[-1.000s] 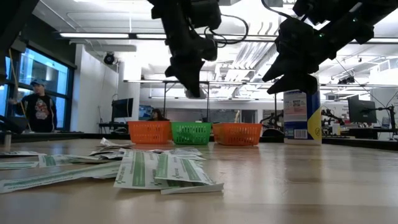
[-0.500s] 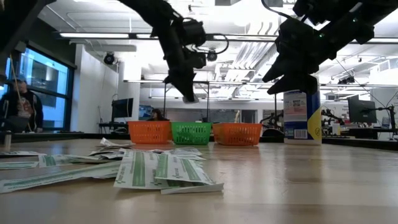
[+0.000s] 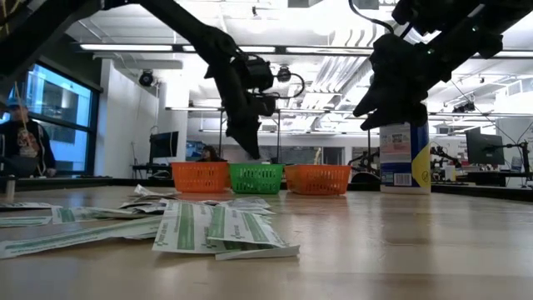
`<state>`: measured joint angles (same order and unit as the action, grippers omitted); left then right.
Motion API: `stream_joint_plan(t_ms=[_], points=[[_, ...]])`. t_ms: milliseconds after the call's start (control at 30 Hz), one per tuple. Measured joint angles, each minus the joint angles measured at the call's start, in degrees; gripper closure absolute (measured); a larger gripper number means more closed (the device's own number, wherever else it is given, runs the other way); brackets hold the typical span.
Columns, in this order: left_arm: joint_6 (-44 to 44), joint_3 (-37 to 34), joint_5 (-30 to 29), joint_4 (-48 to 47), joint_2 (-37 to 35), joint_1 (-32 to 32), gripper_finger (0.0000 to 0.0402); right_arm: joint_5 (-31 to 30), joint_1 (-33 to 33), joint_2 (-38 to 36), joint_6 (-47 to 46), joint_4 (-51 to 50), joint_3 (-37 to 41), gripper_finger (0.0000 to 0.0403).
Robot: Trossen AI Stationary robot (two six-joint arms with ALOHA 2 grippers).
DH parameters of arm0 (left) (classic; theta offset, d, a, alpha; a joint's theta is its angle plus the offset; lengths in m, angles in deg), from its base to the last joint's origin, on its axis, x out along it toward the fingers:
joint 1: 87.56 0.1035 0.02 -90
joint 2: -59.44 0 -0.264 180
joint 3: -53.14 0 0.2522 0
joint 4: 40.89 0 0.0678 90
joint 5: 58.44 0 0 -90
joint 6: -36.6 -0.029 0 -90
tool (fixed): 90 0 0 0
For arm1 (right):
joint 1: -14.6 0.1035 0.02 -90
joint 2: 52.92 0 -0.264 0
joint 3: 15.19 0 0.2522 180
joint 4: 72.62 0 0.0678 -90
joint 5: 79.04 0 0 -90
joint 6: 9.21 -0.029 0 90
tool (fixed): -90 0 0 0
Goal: Pick & Place First Aid Supplies
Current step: Put the towelette pack into the green bin
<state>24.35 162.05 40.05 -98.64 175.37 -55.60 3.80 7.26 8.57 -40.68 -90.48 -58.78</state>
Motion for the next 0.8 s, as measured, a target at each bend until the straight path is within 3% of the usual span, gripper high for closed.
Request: stream_joint_plan(t_ms=[300, 800], points=[[0.0, 0.0, 2.0, 0.9, 0.6, 0.3, 0.0383, -0.9, 0.0, 0.0, -0.6, 0.0, 0.0, 0.0199], [0.4, 0.0, 0.3, 0.4, 0.6, 0.3, 0.0244, 0.6, 0.0, 0.0, -2.9, 0.1, 0.0, 0.0199]])
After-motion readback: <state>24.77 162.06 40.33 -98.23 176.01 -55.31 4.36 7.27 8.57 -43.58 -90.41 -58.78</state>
